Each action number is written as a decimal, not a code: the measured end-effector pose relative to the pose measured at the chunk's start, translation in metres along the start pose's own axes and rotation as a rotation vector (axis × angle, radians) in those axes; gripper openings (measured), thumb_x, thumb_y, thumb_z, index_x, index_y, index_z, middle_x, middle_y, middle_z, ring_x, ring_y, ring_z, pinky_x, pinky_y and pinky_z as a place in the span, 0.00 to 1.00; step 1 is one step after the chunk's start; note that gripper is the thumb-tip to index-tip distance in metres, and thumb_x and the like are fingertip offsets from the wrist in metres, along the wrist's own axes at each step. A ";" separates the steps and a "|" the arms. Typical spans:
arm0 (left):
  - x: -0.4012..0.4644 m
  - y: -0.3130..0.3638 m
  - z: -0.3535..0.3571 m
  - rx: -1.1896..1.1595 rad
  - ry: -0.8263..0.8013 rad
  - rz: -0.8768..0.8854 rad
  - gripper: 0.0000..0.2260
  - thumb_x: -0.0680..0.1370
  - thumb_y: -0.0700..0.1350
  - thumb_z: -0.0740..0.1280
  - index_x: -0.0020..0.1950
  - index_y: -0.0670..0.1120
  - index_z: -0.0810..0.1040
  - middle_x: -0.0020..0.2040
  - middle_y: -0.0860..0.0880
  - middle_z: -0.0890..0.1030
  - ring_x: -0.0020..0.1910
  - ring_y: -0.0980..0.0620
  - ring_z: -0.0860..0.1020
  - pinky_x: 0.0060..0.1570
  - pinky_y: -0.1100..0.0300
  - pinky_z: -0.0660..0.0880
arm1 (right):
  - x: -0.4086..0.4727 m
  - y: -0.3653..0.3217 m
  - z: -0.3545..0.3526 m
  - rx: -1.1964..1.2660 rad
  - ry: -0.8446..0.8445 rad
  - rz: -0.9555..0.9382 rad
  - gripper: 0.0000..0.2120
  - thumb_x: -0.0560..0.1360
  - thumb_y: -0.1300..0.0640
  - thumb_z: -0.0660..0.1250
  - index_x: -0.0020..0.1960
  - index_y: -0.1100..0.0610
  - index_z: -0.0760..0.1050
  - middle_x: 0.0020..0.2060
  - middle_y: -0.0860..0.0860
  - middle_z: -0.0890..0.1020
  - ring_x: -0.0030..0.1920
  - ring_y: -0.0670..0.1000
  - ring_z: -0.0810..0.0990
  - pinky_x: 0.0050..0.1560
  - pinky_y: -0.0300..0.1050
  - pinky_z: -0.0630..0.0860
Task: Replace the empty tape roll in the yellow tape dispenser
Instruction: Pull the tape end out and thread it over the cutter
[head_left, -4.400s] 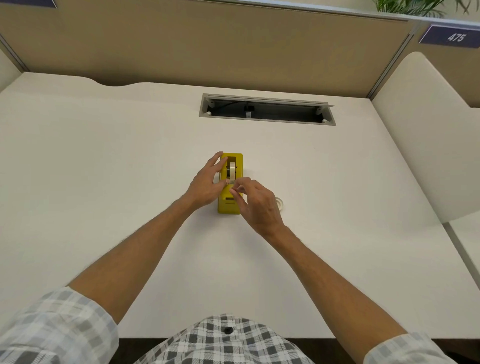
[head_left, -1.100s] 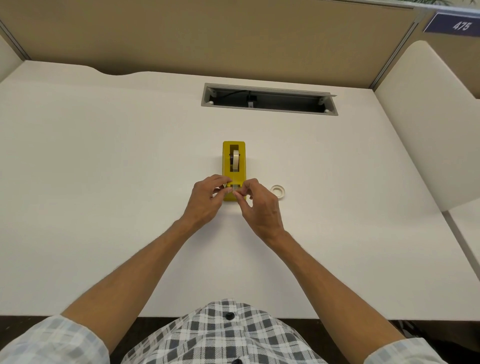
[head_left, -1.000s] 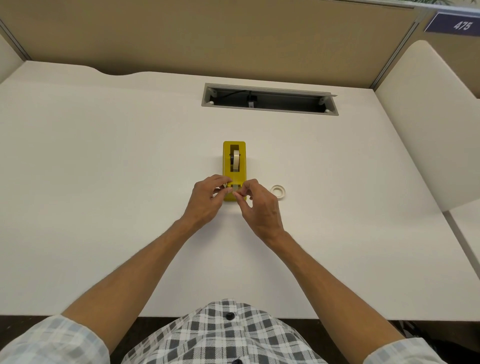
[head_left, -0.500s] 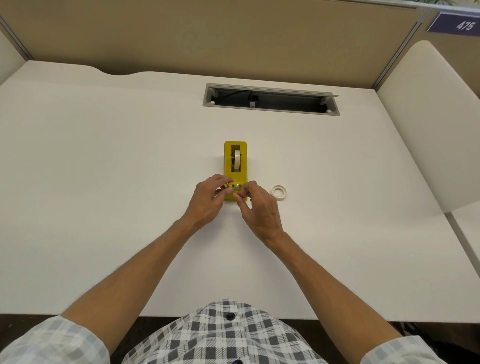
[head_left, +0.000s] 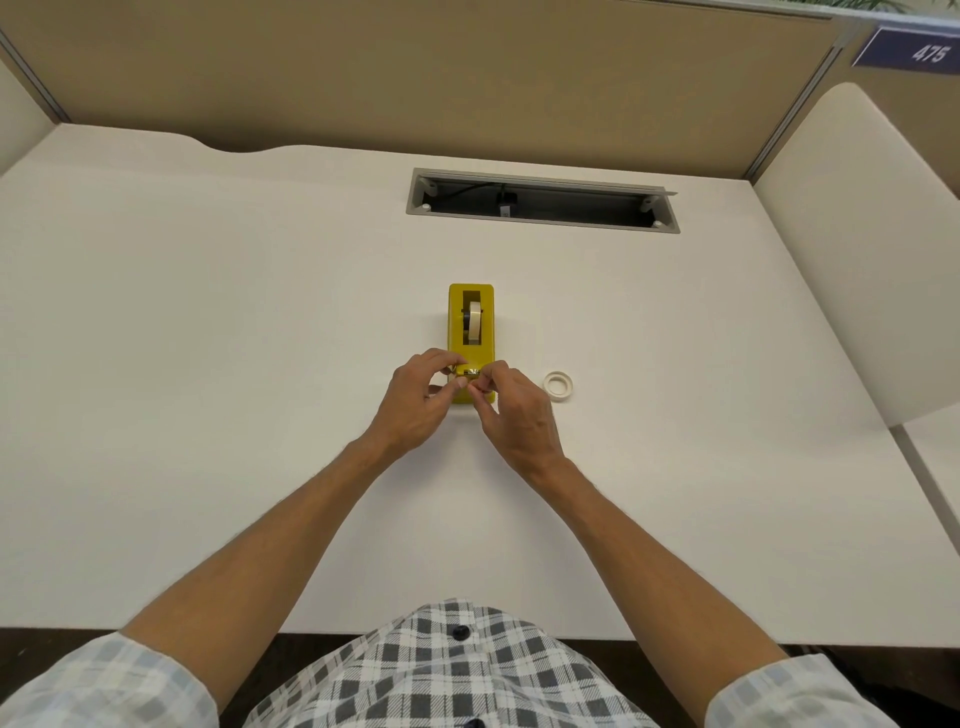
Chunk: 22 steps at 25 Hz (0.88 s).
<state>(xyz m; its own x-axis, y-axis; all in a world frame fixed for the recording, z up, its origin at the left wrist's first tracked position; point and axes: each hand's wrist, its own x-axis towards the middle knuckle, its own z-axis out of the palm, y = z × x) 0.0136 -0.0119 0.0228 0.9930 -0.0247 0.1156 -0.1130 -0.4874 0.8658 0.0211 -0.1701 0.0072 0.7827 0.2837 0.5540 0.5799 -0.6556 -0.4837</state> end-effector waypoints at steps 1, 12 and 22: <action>0.000 0.000 0.000 0.001 0.002 -0.001 0.10 0.79 0.41 0.66 0.60 0.44 0.78 0.56 0.47 0.79 0.54 0.53 0.75 0.50 0.62 0.78 | 0.000 0.001 0.001 -0.010 -0.002 -0.009 0.08 0.75 0.59 0.72 0.47 0.61 0.74 0.36 0.54 0.82 0.34 0.54 0.80 0.30 0.51 0.78; 0.003 0.000 0.002 0.042 0.038 -0.016 0.10 0.78 0.42 0.68 0.58 0.44 0.79 0.56 0.46 0.80 0.53 0.53 0.76 0.48 0.70 0.74 | -0.001 0.004 0.005 -0.056 0.027 -0.078 0.12 0.74 0.59 0.73 0.54 0.59 0.73 0.38 0.55 0.83 0.37 0.54 0.82 0.31 0.50 0.80; 0.004 -0.004 0.004 0.044 0.034 -0.015 0.12 0.75 0.43 0.72 0.58 0.45 0.79 0.55 0.48 0.80 0.53 0.53 0.76 0.51 0.62 0.77 | -0.004 0.003 0.005 -0.034 0.004 -0.038 0.16 0.71 0.62 0.75 0.56 0.60 0.74 0.41 0.55 0.84 0.39 0.54 0.82 0.34 0.47 0.81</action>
<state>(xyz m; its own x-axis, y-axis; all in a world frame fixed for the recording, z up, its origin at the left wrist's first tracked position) 0.0185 -0.0134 0.0185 0.9927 0.0124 0.1198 -0.0955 -0.5256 0.8454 0.0212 -0.1695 -0.0001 0.7593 0.3062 0.5742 0.6012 -0.6678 -0.4389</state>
